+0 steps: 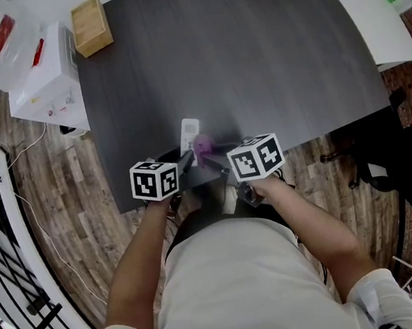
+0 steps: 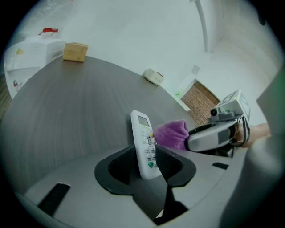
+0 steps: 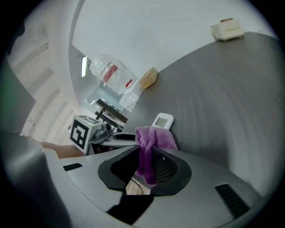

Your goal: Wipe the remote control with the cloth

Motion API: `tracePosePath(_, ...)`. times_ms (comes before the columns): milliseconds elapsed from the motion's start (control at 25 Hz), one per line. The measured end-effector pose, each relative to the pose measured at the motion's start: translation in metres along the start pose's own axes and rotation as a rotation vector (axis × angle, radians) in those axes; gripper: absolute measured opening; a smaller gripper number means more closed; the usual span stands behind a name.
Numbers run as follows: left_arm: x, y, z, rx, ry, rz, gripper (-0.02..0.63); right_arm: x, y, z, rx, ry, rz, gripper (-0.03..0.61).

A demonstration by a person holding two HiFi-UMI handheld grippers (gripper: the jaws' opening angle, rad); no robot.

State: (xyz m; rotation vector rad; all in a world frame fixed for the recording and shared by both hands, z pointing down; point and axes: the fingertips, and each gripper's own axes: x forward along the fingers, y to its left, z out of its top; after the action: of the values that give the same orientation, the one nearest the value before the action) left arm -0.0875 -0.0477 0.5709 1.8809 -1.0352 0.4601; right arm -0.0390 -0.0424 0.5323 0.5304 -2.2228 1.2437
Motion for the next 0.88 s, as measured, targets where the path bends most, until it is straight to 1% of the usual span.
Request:
tracePosePath(120,0.001,-0.001,0.001,-0.003,-0.002,-0.002,0.144,-0.001,0.007,-0.017,0.094,0.005,0.065,0.095)
tracePosePath(200,0.001,0.001,0.001,-0.008,-0.007,-0.001,0.144,-0.003,0.012,-0.026,0.121,0.022,0.1,0.095)
tracePosePath(320,-0.002,0.004,0.003,-0.002,-0.014,0.017,0.146,-0.009,0.02,-0.043,0.127,0.076,0.147,0.095)
tracePosePath(400,-0.006,0.007,0.006,0.024,-0.016,0.05,0.157,-0.016,0.024,-0.048,0.094,0.092,0.156,0.095)
tracePosePath(480,-0.01,0.007,0.013,0.073,-0.018,0.091,0.2,-0.025,0.025,-0.047,0.052,0.083,0.141,0.095)
tracePosePath(560,-0.009,0.002,0.022,0.154,-0.007,0.13,0.224,-0.033,0.022,-0.043,0.022,0.056,0.111,0.095)
tracePosePath(640,-0.002,-0.006,0.03,0.236,0.018,0.158,0.241,-0.04,0.018,-0.037,0.006,0.022,0.078,0.095)
tracePosePath(720,0.009,-0.009,0.032,0.297,0.057,0.187,0.258,-0.049,0.013,-0.029,0.003,-0.025,0.044,0.094)
tracePosePath(800,0.02,-0.006,0.03,0.327,0.105,0.221,0.267,-0.061,0.005,-0.016,0.015,-0.085,0.011,0.095)
tracePosePath(880,0.028,0.001,0.025,0.339,0.147,0.266,0.278,-0.075,-0.004,-0.002,0.034,-0.14,-0.018,0.095)
